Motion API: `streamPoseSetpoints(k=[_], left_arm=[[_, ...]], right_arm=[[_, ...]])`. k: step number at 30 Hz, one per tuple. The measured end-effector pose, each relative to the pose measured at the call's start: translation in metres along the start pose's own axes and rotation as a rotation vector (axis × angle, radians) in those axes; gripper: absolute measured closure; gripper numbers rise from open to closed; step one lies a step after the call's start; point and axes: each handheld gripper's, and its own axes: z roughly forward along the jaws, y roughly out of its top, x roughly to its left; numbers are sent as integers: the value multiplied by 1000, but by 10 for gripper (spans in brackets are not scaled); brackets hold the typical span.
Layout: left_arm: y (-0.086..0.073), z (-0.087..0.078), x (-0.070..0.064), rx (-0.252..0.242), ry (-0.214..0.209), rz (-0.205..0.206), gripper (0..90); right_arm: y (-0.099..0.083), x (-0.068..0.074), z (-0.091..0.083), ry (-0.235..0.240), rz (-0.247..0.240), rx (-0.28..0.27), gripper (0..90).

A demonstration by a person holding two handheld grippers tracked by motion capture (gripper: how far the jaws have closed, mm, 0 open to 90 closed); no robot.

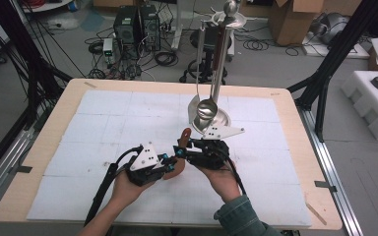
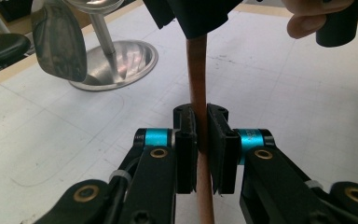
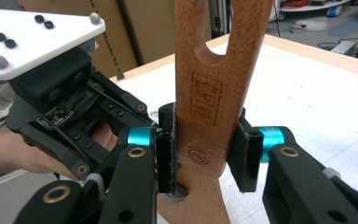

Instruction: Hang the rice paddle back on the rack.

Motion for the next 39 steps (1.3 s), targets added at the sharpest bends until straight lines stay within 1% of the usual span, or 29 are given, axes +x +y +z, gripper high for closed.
streamPoseSetpoints(k=[2, 3, 5, 7, 11, 14, 16, 18, 21, 23, 24, 27, 28, 30, 31, 32, 35, 39], left_arm=[[0, 0, 1, -4, 5, -7, 837], [-1, 0, 0, -3, 23, -4, 838], [-1, -1, 0, -2, 28, -9, 839], [0, -1, 1, -5, 40, -16, 839], [0, -1, 0, -7, 70, -34, 839], [0, 1, -2, -2, 91, -39, 839], [0, 2, -3, -4, 93, -42, 838], [0, 2, -5, -2, 92, -32, 835], [1, 3, -8, -6, 68, -23, 822], [1, 4, -10, -9, 64, -21, 810], [1, 4, -12, -9, 71, -15, 809], [2, 5, -13, -4, 106, 6, 832], [2, 5, -14, -4, 116, 3, 838], [2, 5, -13, -7, 120, -12, 840], [1, 5, -13, -3, 131, -16, 840], [1, 5, -13, -7, 136, -27, 841], [1, 5, -14, -7, 145, -34, 840], [0, 5, -15, -14, 152, -43, 840]], right_arm=[[0, 1, 1, -4, -5, -5, 673], [0, 2, 1, -15, -6, -4, 666], [0, 3, 0, -38, 2, -12, 645], [-1, 4, 0, -44, 0, -18, 643], [-4, 6, 0, -70, 7, -13, 610], [-6, 8, 3, -85, 10, -5, 599], [-7, 9, 4, -98, 11, -5, 608], [-7, 9, 5, -109, 9, -4, 628], [-6, 10, 5, -117, 9, -7, 641], [-6, 9, 5, -116, 7, -14, 648], [-6, 8, 4, -117, 14, -14, 648], [-5, 7, 3, -115, 11, -13, 648], [-6, 7, 3, -119, 16, -13, 642], [-6, 7, 4, -120, 16, -12, 625], [-6, 7, 4, -124, 18, -11, 617], [-6, 7, 4, -126, 17, -14, 606], [-7, 10, 4, -149, 14, -13, 604], [-8, 11, 3, -167, 26, -19, 644]])
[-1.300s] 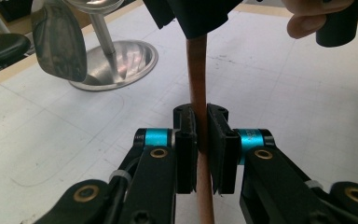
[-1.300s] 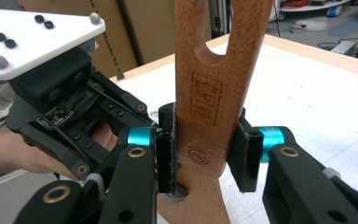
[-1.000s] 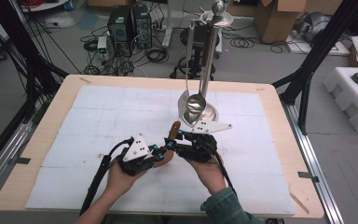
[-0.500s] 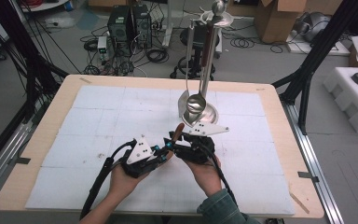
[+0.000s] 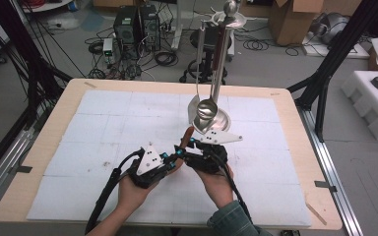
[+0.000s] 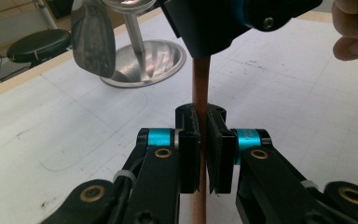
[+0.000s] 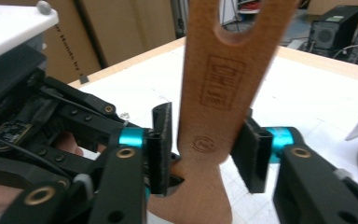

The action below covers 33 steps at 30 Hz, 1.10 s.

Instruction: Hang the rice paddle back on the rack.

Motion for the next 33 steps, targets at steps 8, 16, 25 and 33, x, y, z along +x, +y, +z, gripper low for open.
streamPoseSetpoints(k=[8, 16, 25, 33], left_arm=[[-1, -1, 3, 0, -49, -18, 766], [-3, -2, 5, -5, -47, -28, 811], [-3, -3, 6, -10, -78, -24, 708], [-3, -10, 11, -13, -86, -19, 640]], right_arm=[[1, -2, 0, 5, -5, -2, 656], [1, -1, 1, 10, -17, -2, 657], [3, -6, -4, 37, -53, 7, 664], [4, -12, -11, 61, -72, 17, 664]])
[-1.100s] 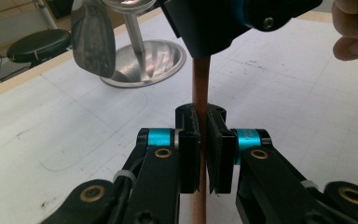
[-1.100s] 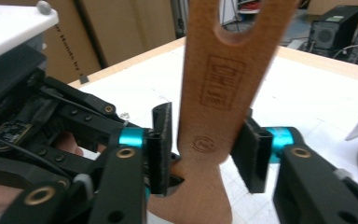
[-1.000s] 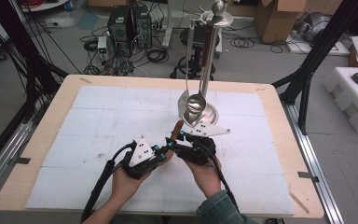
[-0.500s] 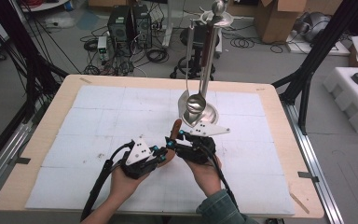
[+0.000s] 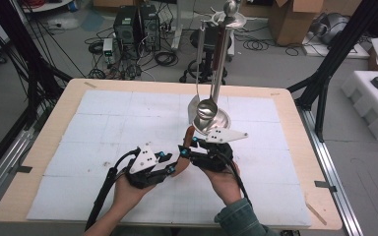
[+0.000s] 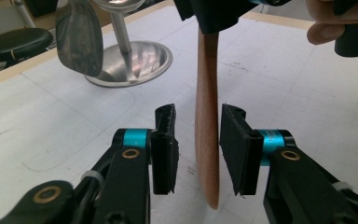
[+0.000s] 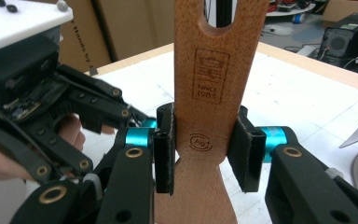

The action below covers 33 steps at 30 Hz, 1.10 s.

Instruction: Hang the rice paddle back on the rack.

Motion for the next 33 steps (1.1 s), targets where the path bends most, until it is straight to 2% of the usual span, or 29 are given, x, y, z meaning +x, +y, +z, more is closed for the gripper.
streamPoseSetpoints(k=[4, 13, 24, 29, 33], left_arm=[[0, -5, 3, -16, -6, -13, 618], [0, -16, 8, -20, -23, -11, 561], [-2, -30, 19, -31, -51, -14, 509], [-4, -32, 23, 10, -72, -9, 467], [-5, -35, 25, 12, -82, -8, 439]], right_arm=[[0, -3, -5, 8, -1, 2, 665], [1, -14, -17, 18, -4, 13, 665], [2, -27, -34, 43, -14, 1, 665], [2, -31, -39, 43, -16, -1, 664], [2, -35, -45, 42, -16, -15, 665]])
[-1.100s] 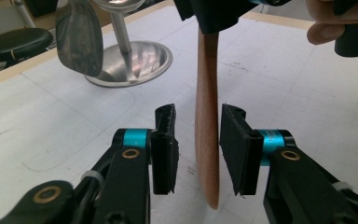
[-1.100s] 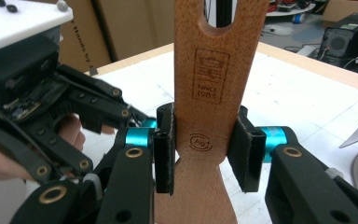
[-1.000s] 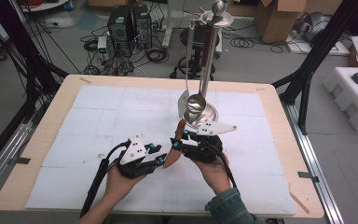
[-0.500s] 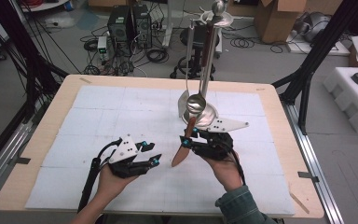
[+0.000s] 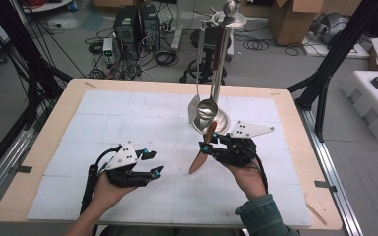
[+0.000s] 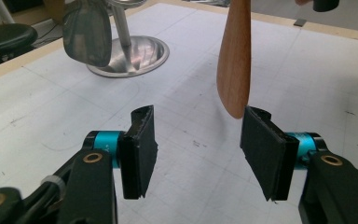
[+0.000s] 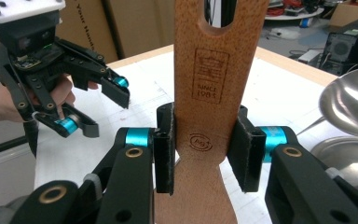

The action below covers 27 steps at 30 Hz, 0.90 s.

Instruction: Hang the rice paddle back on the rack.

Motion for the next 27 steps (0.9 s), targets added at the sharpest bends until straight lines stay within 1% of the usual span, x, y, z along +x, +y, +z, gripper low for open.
streamPoseSetpoints(k=[5, 11, 20, 23, 27], left_arm=[[-1, -4, 2, -2, -12, 0, 403], [-4, -10, 5, -8, -15, -9, 367], [-6, -16, 11, -13, -10, -19, 335], [-7, -17, 12, -11, -3, -19, 332], [-9, -19, 15, -12, 1, -29, 329]], right_arm=[[-1, -5, -8, 2, 2, -4, 664], [-3, -10, -20, -15, 11, -16, 665], [-6, -18, -34, -33, 13, -15, 664], [-4, -21, -39, -40, 14, -16, 665], [-1, -24, -44, -45, 11, -12, 665]])
